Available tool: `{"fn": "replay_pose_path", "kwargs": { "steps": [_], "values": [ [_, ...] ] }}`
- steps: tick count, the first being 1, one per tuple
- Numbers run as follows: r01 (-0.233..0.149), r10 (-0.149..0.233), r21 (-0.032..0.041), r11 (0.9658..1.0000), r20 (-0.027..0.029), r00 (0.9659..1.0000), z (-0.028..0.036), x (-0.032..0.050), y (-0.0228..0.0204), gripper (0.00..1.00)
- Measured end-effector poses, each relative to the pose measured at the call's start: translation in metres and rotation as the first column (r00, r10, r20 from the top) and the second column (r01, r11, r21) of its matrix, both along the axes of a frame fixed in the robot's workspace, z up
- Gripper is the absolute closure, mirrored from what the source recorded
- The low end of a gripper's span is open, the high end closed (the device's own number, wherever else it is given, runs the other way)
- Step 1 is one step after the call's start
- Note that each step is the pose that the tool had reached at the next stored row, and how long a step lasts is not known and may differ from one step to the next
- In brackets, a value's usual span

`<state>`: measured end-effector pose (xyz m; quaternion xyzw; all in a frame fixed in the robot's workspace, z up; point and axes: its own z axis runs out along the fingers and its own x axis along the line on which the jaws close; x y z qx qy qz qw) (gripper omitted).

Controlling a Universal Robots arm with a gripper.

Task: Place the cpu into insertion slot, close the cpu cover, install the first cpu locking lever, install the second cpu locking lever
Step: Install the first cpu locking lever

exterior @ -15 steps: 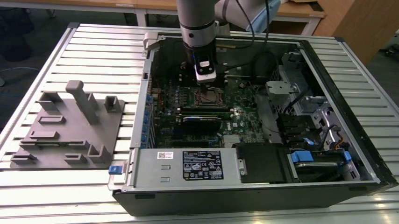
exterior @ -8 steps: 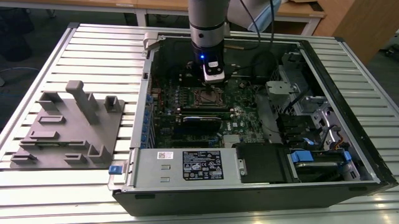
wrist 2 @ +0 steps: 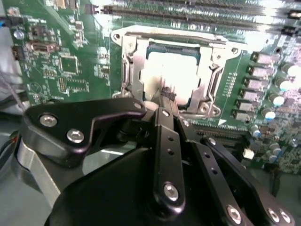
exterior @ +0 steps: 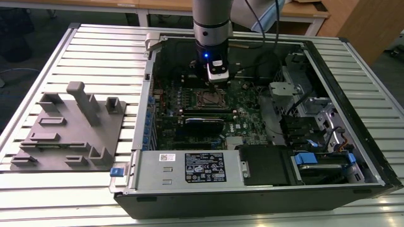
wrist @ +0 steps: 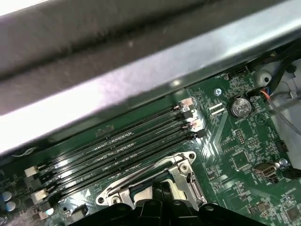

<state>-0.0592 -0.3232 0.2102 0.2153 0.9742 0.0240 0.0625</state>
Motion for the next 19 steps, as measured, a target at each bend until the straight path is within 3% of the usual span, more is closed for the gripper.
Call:
{"fn": "replay_pose_path", "kwargs": {
  "steps": [3,4,5,6,8,9,19],
  "values": [
    [0.000,0.000,-0.0007,1.0000,-0.0014,1.0000,0.0021,0.0001,0.0001,0.89],
    [0.000,0.000,-0.0079,1.0000,-0.0042,1.0000,0.0021,0.0001,0.0001,0.89],
    [0.000,0.000,-0.0192,0.9998,-0.0124,0.9999,0.0022,0.0002,0.0000,0.89],
    [-0.001,0.001,-0.0311,0.9995,-0.0263,0.9997,0.0022,0.0003,0.0000,0.89],
    [-0.005,0.002,-0.0545,0.9985,-0.0623,0.9981,0.0022,0.0005,0.0000,0.89],
    [-0.008,0.004,-0.0579,0.9983,-0.0717,0.9974,0.0020,0.0009,0.0000,0.89],
    [-0.081,0.076,-0.0582,0.9950,-0.0738,0.9943,0.0006,0.0042,0.0000,0.89]
  ]
}}
